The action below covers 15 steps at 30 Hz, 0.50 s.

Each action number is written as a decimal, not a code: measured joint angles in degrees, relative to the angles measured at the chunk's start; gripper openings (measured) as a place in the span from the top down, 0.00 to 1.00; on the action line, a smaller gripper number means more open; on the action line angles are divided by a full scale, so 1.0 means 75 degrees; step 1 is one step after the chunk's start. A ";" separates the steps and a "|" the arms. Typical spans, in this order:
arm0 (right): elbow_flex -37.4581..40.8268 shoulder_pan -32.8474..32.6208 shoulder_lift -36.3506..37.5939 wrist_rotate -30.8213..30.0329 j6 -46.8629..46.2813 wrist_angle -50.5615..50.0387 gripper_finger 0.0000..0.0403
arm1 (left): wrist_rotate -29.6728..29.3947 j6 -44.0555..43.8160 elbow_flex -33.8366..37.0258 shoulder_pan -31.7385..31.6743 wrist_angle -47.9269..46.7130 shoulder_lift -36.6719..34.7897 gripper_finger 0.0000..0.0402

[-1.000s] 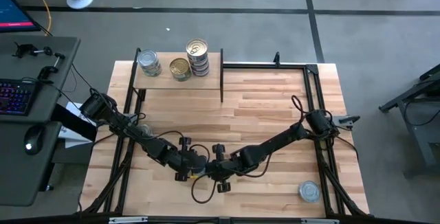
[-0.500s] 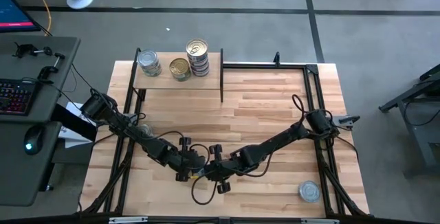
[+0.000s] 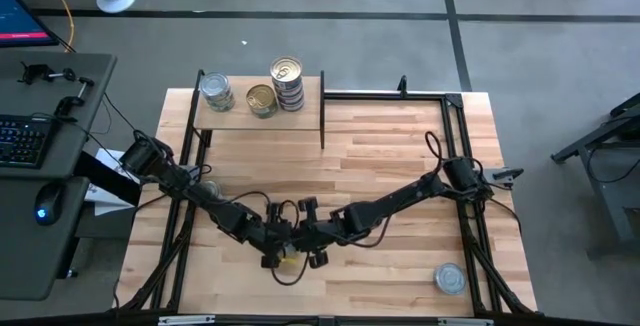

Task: Stack canned seafood by type on shelf
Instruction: Stack the green-white tuna can on top of the green-white tuna cans on the shelf

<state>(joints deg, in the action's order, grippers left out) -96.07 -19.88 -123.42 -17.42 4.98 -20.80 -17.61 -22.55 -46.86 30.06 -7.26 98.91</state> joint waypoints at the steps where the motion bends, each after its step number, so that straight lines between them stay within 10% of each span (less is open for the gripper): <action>1: 0.0000 0.0011 0.0011 0.0118 -0.0032 0.0003 1.00 | -0.0011 0.0018 -0.0031 0.0014 0.0005 -0.0003 1.00; 15: 0.0006 0.0239 0.0194 0.0199 0.0404 -0.0010 1.00 | -0.0251 -0.0122 -0.0060 -0.0005 -0.0554 -0.0099 1.00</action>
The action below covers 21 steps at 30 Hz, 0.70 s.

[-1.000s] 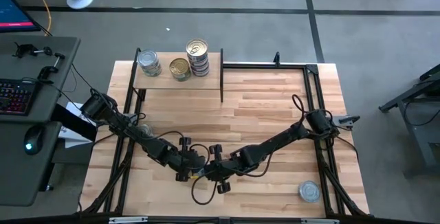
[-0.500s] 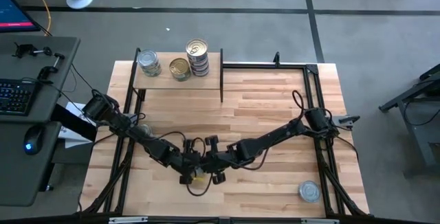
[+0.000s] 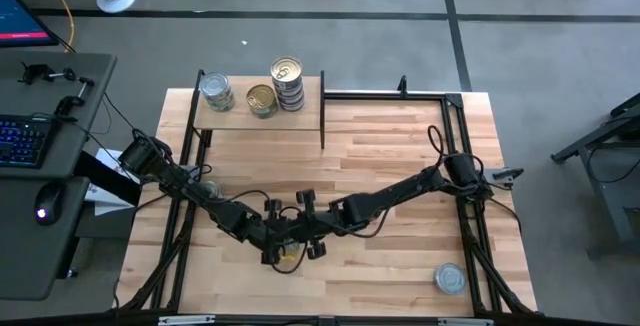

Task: Stack canned seafood by type on shelf
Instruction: Stack the green-white tuna can on top of the green-white tuna cans on the shelf

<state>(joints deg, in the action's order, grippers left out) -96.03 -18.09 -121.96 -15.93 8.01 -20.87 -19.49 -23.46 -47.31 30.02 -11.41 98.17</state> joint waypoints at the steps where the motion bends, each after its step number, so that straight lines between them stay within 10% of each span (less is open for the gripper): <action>1: 0.0000 0.0028 0.0032 -0.0002 0.0011 -0.0020 1.00 | -0.0045 0.0003 0.0000 0.0000 -0.0019 0.0000 1.00; 10: 0.0015 0.0366 0.0745 0.0208 0.0143 -0.0777 1.00 | -0.0094 -0.1166 0.0108 0.0085 -0.2614 -0.0940 1.00; 16: -0.0157 0.1054 0.1283 0.3232 0.0139 -0.1471 1.00 | -0.0286 -0.4044 0.0727 0.0880 -0.2579 -0.2592 1.00; 21: -0.1357 0.1293 0.0879 0.3757 0.0844 -0.2257 0.93 | -0.1197 -0.6214 0.0825 0.1711 -0.2475 -0.3525 1.00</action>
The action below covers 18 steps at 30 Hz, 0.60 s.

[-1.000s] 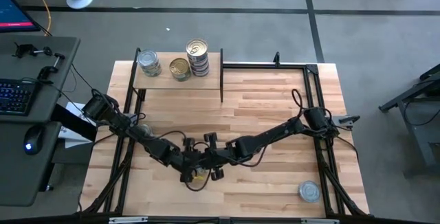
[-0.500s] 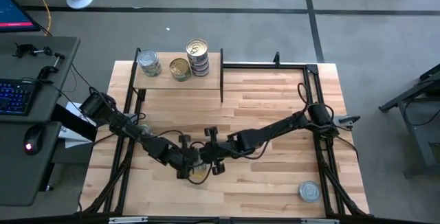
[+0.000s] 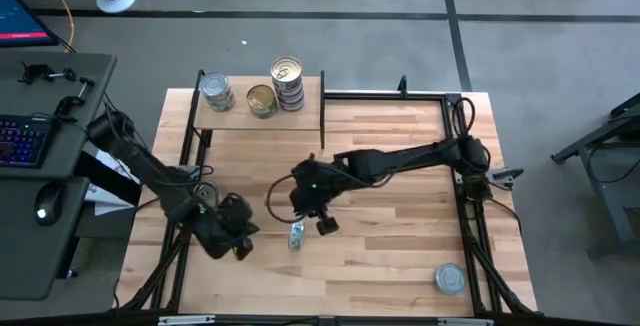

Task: Stack canned seafood by type on shelf
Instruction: Stack the green-white tuna can on top of the green-white tuna cans on the shelf

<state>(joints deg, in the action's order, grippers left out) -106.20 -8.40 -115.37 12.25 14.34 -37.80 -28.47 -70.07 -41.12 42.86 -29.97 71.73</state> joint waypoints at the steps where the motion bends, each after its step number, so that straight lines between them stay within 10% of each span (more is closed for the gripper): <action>1: -0.0281 0.0008 -0.0155 0.0071 0.0215 -0.0262 0.90 | -0.0119 -0.0352 0.0005 0.0098 -0.0001 -0.0150 1.00; 7: -0.1419 -0.0072 -0.0924 0.0605 0.1316 -0.0777 0.67 | -0.0904 -0.1997 0.0006 0.0408 0.0046 -0.0900 1.00; 18: -0.1703 -0.0232 -0.1364 -0.0351 0.1611 -0.1184 0.45 | -0.0702 -0.1029 -0.0003 0.0115 0.1061 -0.0759 1.00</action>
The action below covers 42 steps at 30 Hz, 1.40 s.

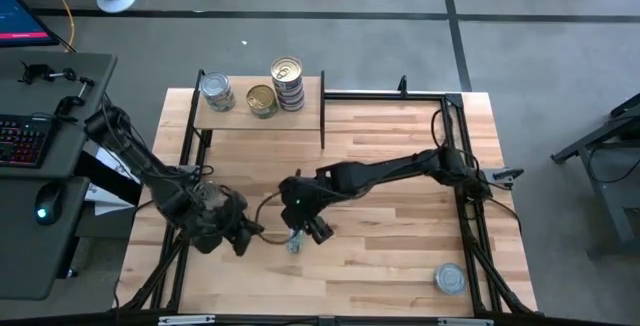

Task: Stack canned seafood by type on shelf
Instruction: Stack the green-white tuna can on top of the green-white tuna cans on the shelf

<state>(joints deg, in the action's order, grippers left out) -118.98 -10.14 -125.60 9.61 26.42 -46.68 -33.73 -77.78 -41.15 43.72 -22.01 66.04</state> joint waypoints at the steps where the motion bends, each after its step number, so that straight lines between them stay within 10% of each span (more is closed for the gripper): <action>1: 0.0000 0.0073 0.0071 -0.0101 -0.0115 -0.0119 0.45 | 0.0356 0.0450 -0.0056 -0.0179 0.0124 0.0184 1.00; 9: 0.0183 0.0677 0.0971 -0.0821 -0.1047 -0.2397 0.48 | 0.3075 0.4040 -0.2001 -0.1670 -0.0430 0.2459 1.00; 15: 0.3128 0.0856 0.3053 -0.1017 -0.2654 -0.2763 0.52 | 0.1922 0.5410 -0.3570 -0.1523 -0.2973 0.2241 1.00; 20: 0.6774 0.0038 0.5781 -0.1919 -0.6710 -0.1528 0.53 | 0.0063 0.4547 -0.3242 -0.1069 -0.3090 0.1230 1.00; 27: 0.8587 -0.2121 0.7660 -0.3652 -1.1833 -0.1143 0.54 | 0.2074 0.4128 -0.2922 -0.1591 -0.0090 0.1477 0.88; 42: 0.8605 -0.3556 0.7688 -0.5610 -1.1632 -0.1878 0.54 | 0.3585 0.2096 -0.5381 -0.2083 -0.2899 0.3556 0.39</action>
<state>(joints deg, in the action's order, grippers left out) -54.44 -36.80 -67.94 -32.46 -60.82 -60.76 -6.85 -62.06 -81.51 28.09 -43.76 92.70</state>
